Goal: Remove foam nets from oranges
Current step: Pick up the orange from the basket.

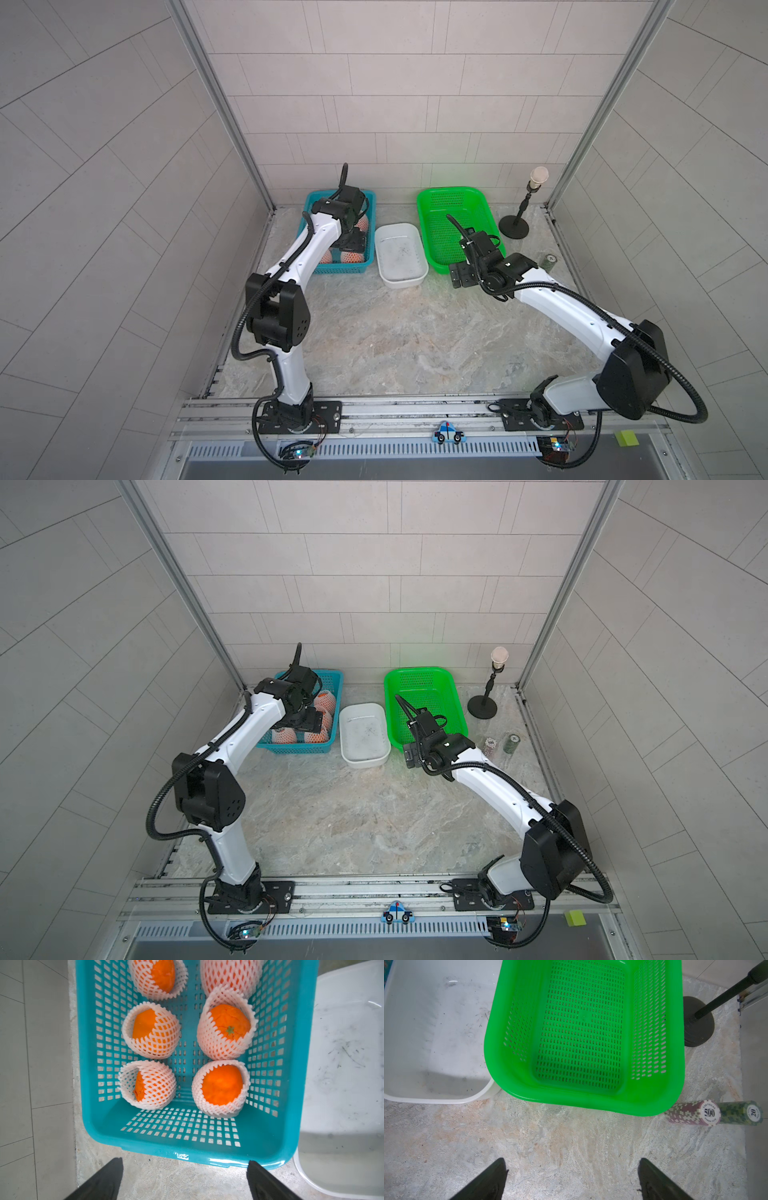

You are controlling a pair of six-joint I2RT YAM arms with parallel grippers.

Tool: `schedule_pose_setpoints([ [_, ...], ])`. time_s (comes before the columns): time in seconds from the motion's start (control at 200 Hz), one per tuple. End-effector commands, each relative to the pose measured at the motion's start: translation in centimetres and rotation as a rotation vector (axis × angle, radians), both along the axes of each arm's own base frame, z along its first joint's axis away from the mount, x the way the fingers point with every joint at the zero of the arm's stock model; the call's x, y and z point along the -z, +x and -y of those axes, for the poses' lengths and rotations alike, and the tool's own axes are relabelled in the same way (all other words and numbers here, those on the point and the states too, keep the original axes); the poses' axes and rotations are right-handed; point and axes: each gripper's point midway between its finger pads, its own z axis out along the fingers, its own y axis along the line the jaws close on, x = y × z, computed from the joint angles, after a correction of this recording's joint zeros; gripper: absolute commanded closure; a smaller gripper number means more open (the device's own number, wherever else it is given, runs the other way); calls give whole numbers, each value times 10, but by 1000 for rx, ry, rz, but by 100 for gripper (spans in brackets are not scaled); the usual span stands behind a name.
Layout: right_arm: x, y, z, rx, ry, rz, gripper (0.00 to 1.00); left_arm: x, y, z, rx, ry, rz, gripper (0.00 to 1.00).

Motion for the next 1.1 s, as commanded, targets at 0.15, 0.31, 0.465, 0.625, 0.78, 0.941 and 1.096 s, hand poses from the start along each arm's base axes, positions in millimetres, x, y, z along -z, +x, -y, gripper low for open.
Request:
schedule_pose_setpoints([
  [0.15, 5, 2, 4, 5, -73, -27, 0, 18, 15, 15, 17, -60, -95, 0],
  [0.31, 7, 1, 5, 7, -77, -30, 0, 28, 26, 20, 16, -85, -115, 0],
  [0.465, 9, 1, 7, 14, -89, -28, 0, 40, 33, 21, 7, -100, -132, 0],
  [0.625, 9, 0, 8, 16, -91, -26, 1, 55, 35, 19, -6, -110, -163, 0],
  [0.78, 11, -1, 9, 19, -91, -26, 0, 68, 34, 14, -19, -93, -191, 0],
  [0.941, 10, -1, 10, 23, -84, -19, 0, 83, 34, 5, -44, -91, -221, 0],
  [1.096, 6, -2, 11, 28, -65, 12, 0, 92, 33, 7, -47, -104, -240, 0],
])
